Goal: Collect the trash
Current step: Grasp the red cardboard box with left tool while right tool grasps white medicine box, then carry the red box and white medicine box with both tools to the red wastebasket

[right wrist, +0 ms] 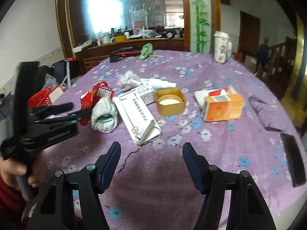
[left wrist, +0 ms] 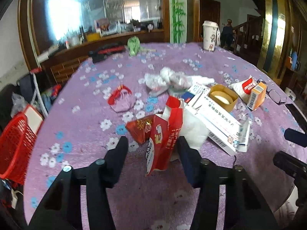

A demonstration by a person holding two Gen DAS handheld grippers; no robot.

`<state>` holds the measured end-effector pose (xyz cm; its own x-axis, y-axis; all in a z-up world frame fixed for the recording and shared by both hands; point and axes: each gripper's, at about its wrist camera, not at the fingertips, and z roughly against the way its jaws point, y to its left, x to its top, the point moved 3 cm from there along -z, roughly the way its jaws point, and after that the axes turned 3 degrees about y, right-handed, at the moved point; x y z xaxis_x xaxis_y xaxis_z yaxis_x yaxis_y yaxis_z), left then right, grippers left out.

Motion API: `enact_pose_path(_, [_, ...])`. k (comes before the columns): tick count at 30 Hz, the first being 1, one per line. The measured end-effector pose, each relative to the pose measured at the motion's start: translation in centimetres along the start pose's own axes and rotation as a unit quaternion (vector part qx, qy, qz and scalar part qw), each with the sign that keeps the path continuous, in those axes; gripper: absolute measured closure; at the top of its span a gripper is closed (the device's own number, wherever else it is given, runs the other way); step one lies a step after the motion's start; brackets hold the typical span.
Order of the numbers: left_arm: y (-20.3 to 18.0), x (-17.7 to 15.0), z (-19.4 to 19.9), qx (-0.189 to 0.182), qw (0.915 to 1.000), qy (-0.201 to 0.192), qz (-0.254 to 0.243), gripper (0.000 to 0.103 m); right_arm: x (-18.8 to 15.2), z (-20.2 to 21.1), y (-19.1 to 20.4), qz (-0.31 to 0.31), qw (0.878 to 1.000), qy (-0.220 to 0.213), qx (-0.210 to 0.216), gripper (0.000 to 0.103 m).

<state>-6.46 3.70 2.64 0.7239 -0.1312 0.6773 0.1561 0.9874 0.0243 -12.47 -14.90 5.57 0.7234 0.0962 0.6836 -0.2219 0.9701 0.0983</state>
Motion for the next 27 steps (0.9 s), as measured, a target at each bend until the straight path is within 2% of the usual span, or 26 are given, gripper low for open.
enact_pose_path(2, [0.5,0.1,-0.5,-0.009,0.9999,0.003,0.011,0.067,0.3,-0.5,-0.2,-0.006,1.000,0.008,0.011,0.032])
enact_pose_path(3, [0.7,0.1,-0.7,-0.013,0.9998,0.004,0.016,0.072,0.4,-0.9,-0.3,-0.013,1.000,0.013,0.021,0.035])
enact_pose_path(4, [0.8,0.1,-0.8,-0.016,0.9997,0.006,0.020,0.083,0.6,-1.4,-0.4,-0.021,0.999,0.020,0.030,0.041])
enact_pose_path(7, [1.1,0.1,-1.0,-0.019,0.9994,0.005,0.027,0.084,1.0,-3.1,-1.0,-0.051,0.997,0.042,0.050,0.059])
enact_pose_path(9, [1.1,0.0,-0.8,-0.021,0.9994,-0.003,0.026,0.087,1.2,-4.0,-1.3,-0.074,0.994,0.054,0.062,0.064])
enact_pose_path(15, [1.0,-0.1,1.1,-0.018,0.9990,-0.037,0.018,0.088,1.9,-6.3,-1.0,-0.099,0.991,0.068,0.063,0.069])
enact_pose_path(19, [1.1,-0.3,1.5,-0.019,0.9989,-0.039,0.016,0.088,2.0,-7.4,-1.0,-0.101,0.991,0.078,0.047,0.087])
enact_pose_path(21, [1.3,-0.4,1.7,-0.020,0.9987,-0.042,0.020,0.088,1.9,-7.2,-1.2,-0.101,0.991,0.074,0.045,0.088])
enact_pose_path(24, [1.8,-0.4,1.9,-0.023,0.9984,-0.044,0.027,0.088,1.9,-6.4,-1.7,-0.101,0.992,0.061,0.038,0.097])
enact_pose_path(27, [2.2,-0.2,2.2,-0.024,0.9979,-0.048,0.035,0.088,1.9,-5.7,-2.2,-0.105,0.992,0.052,0.038,0.098])
